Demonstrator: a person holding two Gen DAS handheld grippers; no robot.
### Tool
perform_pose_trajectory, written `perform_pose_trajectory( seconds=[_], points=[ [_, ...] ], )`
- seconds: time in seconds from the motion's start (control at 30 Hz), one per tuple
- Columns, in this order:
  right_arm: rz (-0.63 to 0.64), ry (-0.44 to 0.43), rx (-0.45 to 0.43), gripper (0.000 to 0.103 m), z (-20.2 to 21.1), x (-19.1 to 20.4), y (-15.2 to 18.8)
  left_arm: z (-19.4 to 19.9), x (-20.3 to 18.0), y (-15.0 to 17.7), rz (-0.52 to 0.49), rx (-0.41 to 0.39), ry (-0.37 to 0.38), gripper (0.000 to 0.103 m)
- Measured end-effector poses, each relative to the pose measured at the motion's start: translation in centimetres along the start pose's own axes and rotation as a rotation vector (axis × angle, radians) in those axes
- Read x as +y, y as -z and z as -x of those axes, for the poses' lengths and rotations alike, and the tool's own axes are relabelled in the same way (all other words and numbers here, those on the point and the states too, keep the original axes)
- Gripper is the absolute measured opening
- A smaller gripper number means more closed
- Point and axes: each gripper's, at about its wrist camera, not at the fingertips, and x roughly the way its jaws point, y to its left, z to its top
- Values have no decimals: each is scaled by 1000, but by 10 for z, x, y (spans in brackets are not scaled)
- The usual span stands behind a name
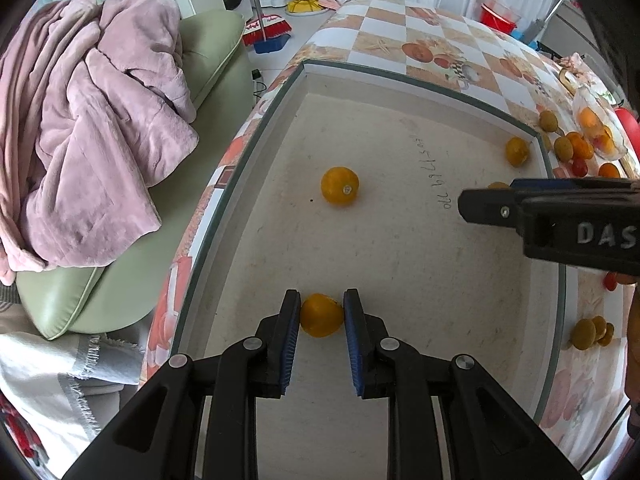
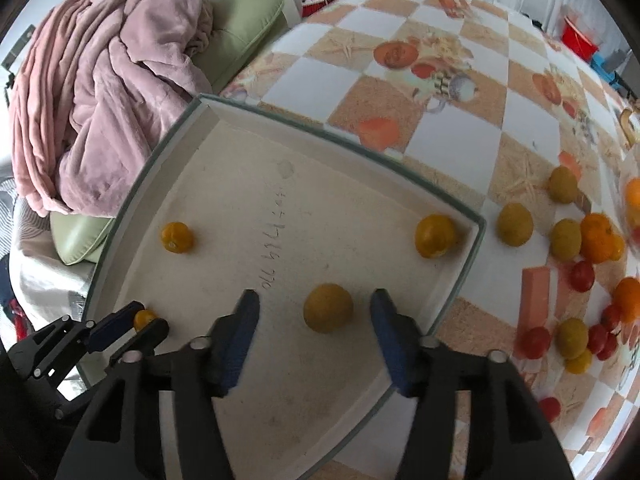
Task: Organize fruits
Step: 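Carry the yellow plum into the white tray and open the tools, then return to the table and close both tools on a red cherry tomato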
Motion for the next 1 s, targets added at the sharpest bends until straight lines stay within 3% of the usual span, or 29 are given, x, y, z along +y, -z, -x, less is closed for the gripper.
perform_pose_trajectory(
  seconds=[0.07,0.13,0.27,0.47,1.0],
  points=[
    [-13,-15,-20,74,7,-1,0,1,0,0,4,-7,-14,78],
    [-23,-18,-40,78,14,-4,0,9,0,2,4,-57,-20,79],
    [-58,-24,-77,79,34,-13,5,7,-5,2,-25,-25,-12,79],
    [-133,9,-109,79,61,-43,27,19,-23,-3,-63,-50,15,79],
    [-398,136,-61,79,82,-138,128,46,-128,-35,-284,-119,145,79]
  ],
)
